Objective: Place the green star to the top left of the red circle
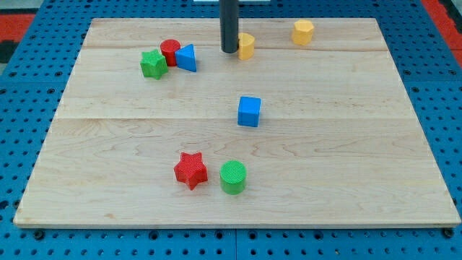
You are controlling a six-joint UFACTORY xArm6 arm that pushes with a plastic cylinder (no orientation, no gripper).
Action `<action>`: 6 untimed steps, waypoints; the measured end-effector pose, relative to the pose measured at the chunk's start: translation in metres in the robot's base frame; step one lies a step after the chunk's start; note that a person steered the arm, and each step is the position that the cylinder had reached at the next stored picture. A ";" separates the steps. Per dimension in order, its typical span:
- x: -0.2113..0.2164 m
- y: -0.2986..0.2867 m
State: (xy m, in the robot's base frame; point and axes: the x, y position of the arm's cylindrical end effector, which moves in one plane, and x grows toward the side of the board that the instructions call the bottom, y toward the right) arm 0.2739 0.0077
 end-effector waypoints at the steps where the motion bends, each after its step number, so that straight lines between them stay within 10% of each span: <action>1: 0.000 0.058; 3: 0.042 0.056; 6: 0.046 -0.203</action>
State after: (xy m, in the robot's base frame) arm 0.3199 -0.1949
